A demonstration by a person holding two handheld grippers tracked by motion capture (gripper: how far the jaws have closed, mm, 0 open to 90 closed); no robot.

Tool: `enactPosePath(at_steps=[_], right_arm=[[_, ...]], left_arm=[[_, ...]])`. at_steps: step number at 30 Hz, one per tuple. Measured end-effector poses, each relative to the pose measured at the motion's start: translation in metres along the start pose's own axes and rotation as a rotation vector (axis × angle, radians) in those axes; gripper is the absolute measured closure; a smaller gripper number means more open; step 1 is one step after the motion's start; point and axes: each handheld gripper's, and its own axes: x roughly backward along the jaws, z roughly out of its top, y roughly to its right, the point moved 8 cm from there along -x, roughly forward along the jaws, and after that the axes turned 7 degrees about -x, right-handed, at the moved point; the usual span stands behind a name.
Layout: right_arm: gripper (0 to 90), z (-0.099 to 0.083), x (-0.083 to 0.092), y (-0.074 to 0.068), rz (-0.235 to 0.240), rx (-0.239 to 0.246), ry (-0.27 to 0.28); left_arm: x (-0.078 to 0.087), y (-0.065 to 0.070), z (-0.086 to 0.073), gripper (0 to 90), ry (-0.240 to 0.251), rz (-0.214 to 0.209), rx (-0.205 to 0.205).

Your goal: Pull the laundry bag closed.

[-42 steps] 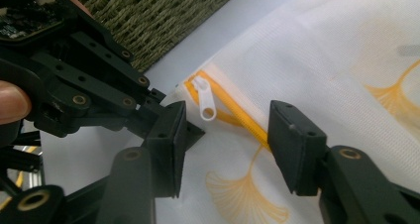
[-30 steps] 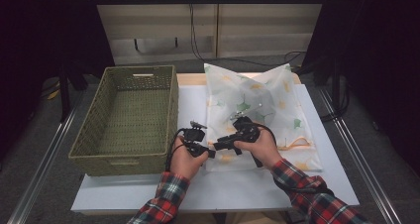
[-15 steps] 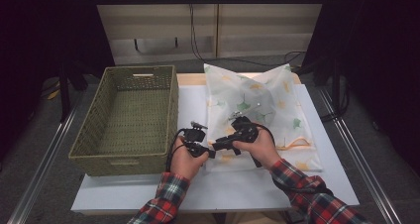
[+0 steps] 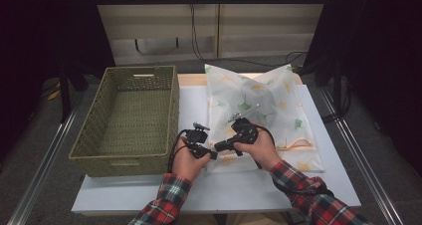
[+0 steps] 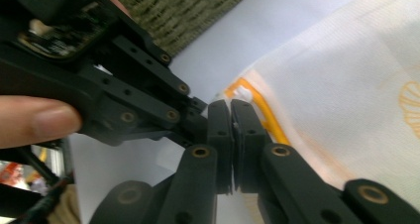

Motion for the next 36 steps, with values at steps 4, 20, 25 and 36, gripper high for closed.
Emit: enactPosePath(at_steps=[4, 20, 25, 36], right_arm=[[83.7, -0.001, -0.001, 0.001, 0.004, -0.038, 0.002], [58.7, 0.005, -0.005, 0.004, -0.037, -0.119, 0.046], [66.4, 0.002, -0.005, 0.005, -0.047, -0.109, 0.013], [88.7, -0.003, 0.001, 0.010, -0.050, -0.082, -0.021]], left_arm=[[-0.001, 0.000, -0.001, 88.8, -0.005, 0.002, -0.004], [-0.003, 0.002, -0.001, 88.6, -0.013, -0.003, -0.029], [-0.003, 0.001, -0.001, 88.6, -0.005, -0.001, -0.014], [-0.002, -0.001, -0.001, 88.7, -0.006, -0.002, -0.013]])
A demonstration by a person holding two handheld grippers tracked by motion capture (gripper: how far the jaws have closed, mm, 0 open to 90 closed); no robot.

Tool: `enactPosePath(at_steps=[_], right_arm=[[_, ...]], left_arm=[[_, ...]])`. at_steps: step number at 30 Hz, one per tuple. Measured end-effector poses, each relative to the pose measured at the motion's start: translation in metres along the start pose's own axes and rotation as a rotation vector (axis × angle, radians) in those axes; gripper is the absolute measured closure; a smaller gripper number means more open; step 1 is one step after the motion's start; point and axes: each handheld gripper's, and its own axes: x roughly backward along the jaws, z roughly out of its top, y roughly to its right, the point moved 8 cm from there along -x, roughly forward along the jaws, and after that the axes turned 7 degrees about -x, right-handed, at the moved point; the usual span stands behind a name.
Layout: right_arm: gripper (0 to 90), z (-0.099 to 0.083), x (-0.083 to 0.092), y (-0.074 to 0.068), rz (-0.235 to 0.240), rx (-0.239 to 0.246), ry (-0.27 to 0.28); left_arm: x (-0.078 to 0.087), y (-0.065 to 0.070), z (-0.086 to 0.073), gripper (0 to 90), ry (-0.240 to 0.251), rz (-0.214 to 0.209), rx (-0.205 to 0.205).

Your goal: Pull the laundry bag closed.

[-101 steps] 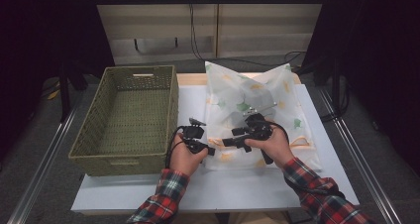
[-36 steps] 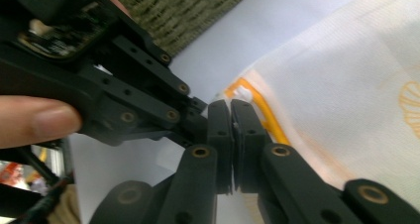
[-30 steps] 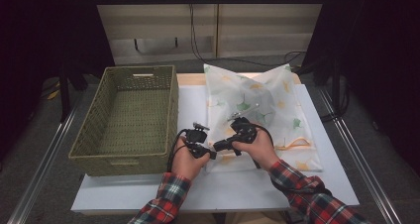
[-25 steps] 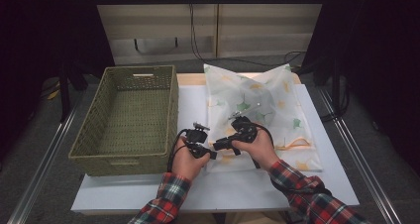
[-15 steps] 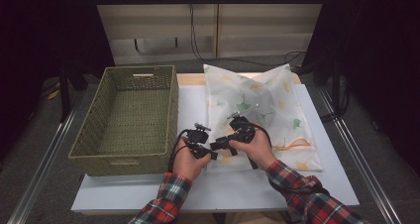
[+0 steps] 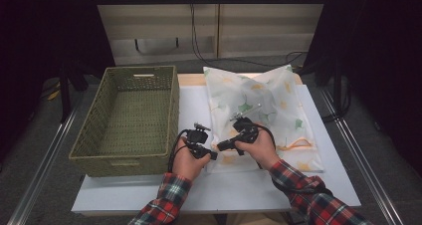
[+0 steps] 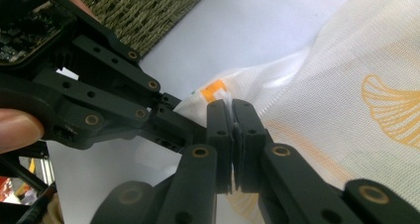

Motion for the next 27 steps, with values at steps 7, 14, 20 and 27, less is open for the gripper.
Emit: enactPosePath(at_steps=[7, 14, 20, 27], right_arm=[[86.7, 0.0005, -0.0010, -0.0008, 0.022, -0.010, 0.018], [90.0, 0.0001, 0.0013, -0.0008, -0.004, 0.007, 0.016], [90.0, 0.0009, 0.0033, -0.0026, -0.003, 0.026, 0.025], [90.0, 0.0019, 0.0051, -0.0030, 0.007, 0.032, 0.037]], left_arm=[[0.0005, 0.0004, -0.0001, 88.7, -0.004, 0.000, -0.006], [0.0013, 0.0001, 0.0011, 87.6, 0.008, 0.007, 0.000], [0.0004, -0.0029, 0.0010, 80.6, 0.010, 0.010, -0.009], [-0.0003, -0.0030, 0.0052, 78.4, 0.034, 0.004, -0.011]])
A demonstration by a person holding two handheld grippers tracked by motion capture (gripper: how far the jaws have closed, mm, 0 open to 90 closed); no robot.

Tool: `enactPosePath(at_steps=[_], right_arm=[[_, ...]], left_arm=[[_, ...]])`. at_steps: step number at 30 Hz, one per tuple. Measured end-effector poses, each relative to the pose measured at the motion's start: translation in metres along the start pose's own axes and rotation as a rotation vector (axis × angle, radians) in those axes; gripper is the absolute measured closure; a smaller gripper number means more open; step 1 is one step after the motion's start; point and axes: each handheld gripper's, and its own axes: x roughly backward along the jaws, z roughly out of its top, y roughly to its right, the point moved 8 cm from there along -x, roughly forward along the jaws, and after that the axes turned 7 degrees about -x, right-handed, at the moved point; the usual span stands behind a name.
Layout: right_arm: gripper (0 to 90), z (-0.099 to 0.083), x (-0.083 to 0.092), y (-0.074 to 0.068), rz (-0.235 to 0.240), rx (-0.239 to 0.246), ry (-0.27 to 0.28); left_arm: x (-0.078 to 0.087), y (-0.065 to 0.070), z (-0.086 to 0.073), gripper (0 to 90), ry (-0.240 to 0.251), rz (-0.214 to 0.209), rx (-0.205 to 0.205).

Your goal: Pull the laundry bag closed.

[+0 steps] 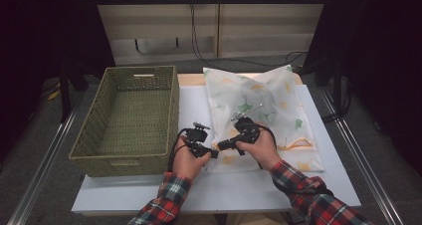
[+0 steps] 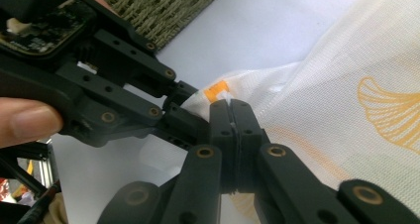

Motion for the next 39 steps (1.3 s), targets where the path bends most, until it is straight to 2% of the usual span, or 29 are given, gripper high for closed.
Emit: enactPosePath(at_steps=[4, 5, 7, 9, 12, 13, 15, 16, 17, 18, 19, 21, 22, 23, 24, 31, 33, 35, 36, 37, 39], right_arm=[[90.0, 0.000, 0.002, 0.000, -0.003, -0.006, 0.001], [90.0, 0.000, 0.002, 0.000, -0.006, -0.009, 0.003], [90.0, 0.001, 0.003, 0.000, -0.008, -0.008, 0.012], [90.0, 0.000, 0.004, -0.001, -0.004, -0.001, 0.012], [90.0, 0.001, 0.005, -0.001, -0.002, 0.009, 0.025], [90.0, 0.001, 0.005, -0.001, -0.001, 0.011, 0.025], [90.0, 0.000, 0.006, -0.002, -0.001, 0.003, 0.023], [90.0, 0.001, 0.006, -0.002, 0.001, 0.008, 0.026], [90.0, 0.000, 0.006, -0.002, 0.003, 0.010, 0.025], [90.0, 0.000, 0.006, -0.002, 0.002, 0.007, 0.027], [90.0, 0.000, 0.006, -0.002, 0.001, 0.003, 0.031], [90.0, 0.000, 0.007, -0.002, 0.003, 0.003, 0.024], [90.0, -0.001, 0.008, -0.002, 0.006, 0.001, 0.023], [90.0, -0.001, 0.008, -0.002, 0.012, -0.001, 0.023], [90.0, -0.002, 0.009, -0.002, 0.019, -0.007, 0.017], [90.0, 0.000, 0.011, -0.005, 0.020, -0.010, 0.034], [90.0, 0.000, 0.010, -0.005, 0.030, -0.009, 0.044], [90.0, 0.000, 0.010, -0.003, 0.046, -0.030, 0.044], [89.9, 0.000, 0.010, -0.002, 0.052, -0.046, 0.049], [89.1, -0.001, 0.009, -0.002, 0.049, -0.043, 0.040], [87.5, -0.001, 0.009, -0.002, 0.043, -0.047, 0.039]], left_arm=[[0.000, 0.000, 0.001, 77.0, -0.006, -0.008, -0.011], [0.000, 0.000, 0.002, 76.0, 0.004, -0.002, 0.004], [0.001, 0.002, 0.004, 73.7, 0.007, -0.024, 0.007], [0.001, 0.001, 0.005, 72.5, 0.007, -0.021, 0.011], [0.001, 0.002, 0.005, 74.6, 0.000, -0.037, 0.000], [0.000, 0.003, 0.006, 76.5, 0.010, -0.044, 0.021], [0.000, 0.003, 0.006, 82.2, 0.008, -0.053, 0.000], [0.000, 0.004, 0.005, 87.9, -0.006, -0.059, -0.007], [0.000, 0.006, 0.006, 88.3, -0.002, -0.060, 0.013], [0.000, 0.005, 0.006, 88.5, 0.000, -0.052, 0.016], [0.001, 0.004, 0.005, 88.6, -0.011, -0.062, 0.012], [0.002, 0.003, 0.005, 88.9, -0.017, -0.072, 0.067], [0.003, 0.002, 0.005, 89.0, -0.020, -0.057, 0.073], [0.004, 0.003, 0.005, 89.1, -0.029, -0.075, 0.087], [0.005, 0.003, 0.005, 89.1, -0.027, -0.072, 0.110], [0.010, 0.001, 0.006, 89.2, -0.021, -0.039, 0.119], [0.009, 0.004, 0.007, 89.2, -0.011, -0.051, 0.143], [0.008, 0.003, 0.006, 89.2, -0.025, -0.058, 0.115], [0.007, 0.004, 0.006, 89.1, -0.020, -0.058, 0.133], [0.007, 0.003, 0.005, 89.1, -0.037, -0.059, 0.104], [0.006, 0.005, 0.006, 89.1, -0.027, -0.063, 0.123]])
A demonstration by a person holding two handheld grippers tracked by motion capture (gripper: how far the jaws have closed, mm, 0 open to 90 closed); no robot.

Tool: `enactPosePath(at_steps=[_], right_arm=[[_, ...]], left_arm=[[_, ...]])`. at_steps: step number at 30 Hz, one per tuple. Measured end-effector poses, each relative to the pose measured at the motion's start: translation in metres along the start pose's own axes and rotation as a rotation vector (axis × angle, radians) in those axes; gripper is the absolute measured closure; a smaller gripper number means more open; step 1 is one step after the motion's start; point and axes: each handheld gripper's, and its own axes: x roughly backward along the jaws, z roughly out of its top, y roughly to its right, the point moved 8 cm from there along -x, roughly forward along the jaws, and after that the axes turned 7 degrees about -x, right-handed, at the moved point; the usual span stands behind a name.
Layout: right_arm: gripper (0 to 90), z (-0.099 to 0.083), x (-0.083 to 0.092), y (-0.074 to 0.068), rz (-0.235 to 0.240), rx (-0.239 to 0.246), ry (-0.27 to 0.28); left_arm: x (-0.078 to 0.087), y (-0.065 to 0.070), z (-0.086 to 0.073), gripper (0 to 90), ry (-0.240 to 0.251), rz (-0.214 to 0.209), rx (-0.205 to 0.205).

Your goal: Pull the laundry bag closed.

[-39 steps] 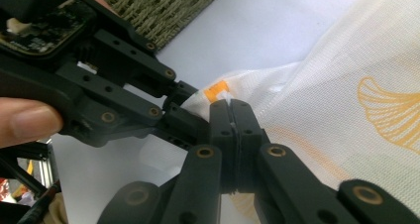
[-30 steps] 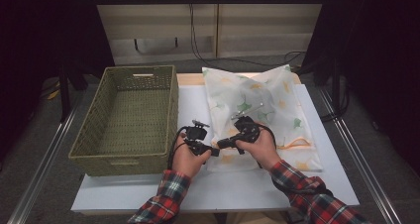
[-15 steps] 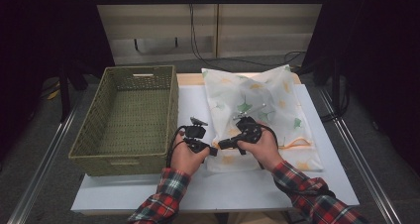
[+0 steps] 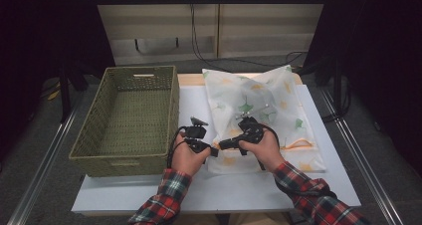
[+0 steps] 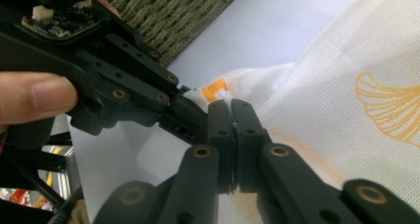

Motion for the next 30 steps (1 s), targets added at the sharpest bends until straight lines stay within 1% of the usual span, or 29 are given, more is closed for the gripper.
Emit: enactPosePath(at_steps=[1, 2, 3, 4, 6, 7, 9, 11, 14, 16, 17, 18, 19, 20, 22, 23, 25, 26, 27, 28, 29, 30], right_arm=[[87.1, 0.0001, -0.0005, 0.0002, -0.002, 0.007, 0.000], [85.9, 0.0000, -0.0011, -0.0001, -0.002, 0.006, -0.003], [86.1, 0.0001, -0.0014, -0.0002, -0.003, 0.009, 0.000], [85.8, 0.0001, -0.0017, -0.0004, -0.002, 0.009, 0.001], [82.5, 0.0005, -0.0016, -0.0005, -0.002, 0.005, 0.002], [79.6, 0.0011, -0.0013, -0.0005, -0.002, -0.003, 0.006], [79.6, 0.0015, -0.0006, -0.0001, -0.006, -0.012, 0.007], [78.1, 0.0022, 0.0002, 0.0001, 0.002, -0.019, 0.012], [79.3, 0.0023, 0.0001, -0.0002, 0.001, -0.022, 0.012], [79.6, 0.0018, -0.0006, -0.0024, 0.008, -0.012, 0.006], [79.9, 0.0017, -0.0011, -0.0031, 0.003, -0.008, 0.007], [79.8, 0.0014, -0.0015, -0.0036, -0.005, 0.008, 0.001], [81.9, 0.0018, -0.0023, -0.0044, -0.002, 0.008, 0.004], [82.8, 0.0014, -0.0030, -0.0050, 0.001, 0.009, -0.001], [84.2, 0.0007, -0.0041, -0.0038, -0.013, 0.022, -0.008], [84.3, 0.0003, -0.0047, -0.0034, -0.011, 0.018, -0.007], [84.6, -0.0001, -0.0056, -0.0019, -0.012, 0.021, -0.009], [84.7, -0.0004, -0.0058, -0.0013, -0.019, 0.022, -0.012], [84.7, -0.0006, -0.0058, -0.0014, -0.018, 0.024, -0.015], [84.9, -0.0010, -0.0058, -0.0012, -0.024, 0.026, -0.019], [84.9, -0.0012, -0.0055, -0.0008, -0.026, 0.028, -0.021], [84.8, -0.0014, -0.0055, -0.0007, -0.017, 0.025, -0.022]], left_arm=[[0.0008, -0.0015, -0.0008, 89.1, -0.009, 0.007, -0.024], [0.0010, -0.0013, -0.0003, 89.1, -0.005, 0.004, -0.018], [0.0016, -0.0017, -0.0006, 89.1, -0.010, 0.002, -0.025], [0.0018, -0.0009, -0.0003, 89.1, -0.004, -0.002, -0.017], [0.0015, -0.0013, -0.0003, 89.1, -0.002, 0.004, -0.023], [0.0014, -0.0011, -0.0003, 89.1, -0.002, 0.003, -0.023], [0.0016, -0.0013, -0.0003, 89.1, -0.001, 0.003, -0.023], [0.0017, -0.0009, -0.0002, 89.1, 0.003, 0.001, -0.017], [0.0014, -0.0018, -0.0007, 89.1, -0.003, 0.007, -0.021], [0.0004, -0.0021, -0.0007, 89.1, 0.000, 0.006, -0.013], [0.0001, -0.0020, -0.0006, 89.1, 0.004, 0.004, -0.013], [-0.0001, -0.0013, -0.0006, 89.1, 0.002, 0.001, -0.017], [0.0006, -0.0017, -0.0013, 89.1, -0.010, 0.000, -0.026], [0.0008, -0.0019, -0.0012, 89.1, -0.010, 0.001, -0.030], [0.0001, -0.0004, -0.0010, 89.1, -0.002, -0.003, -0.016], [0.0001, -0.0002, -0.0009, 89.1, 0.000, -0.004, -0.013], [-0.0002, -0.0004, -0.0010, 89.1, -0.001, -0.002, -0.014], [0.0002, -0.0012, -0.0017, 89.1, -0.008, -0.004, -0.024], [-0.0007, -0.0010, -0.0013, 89.1, 0.000, -0.002, -0.011], [-0.0001, -0.0026, -0.0023, 89.1, -0.010, -0.002, -0.021], [-0.0002, -0.0030, -0.0019, 89.1, -0.001, 0.001, -0.011], [0.0004, -0.0039, -0.0021, 89.1, -0.002, 0.004, -0.012]])
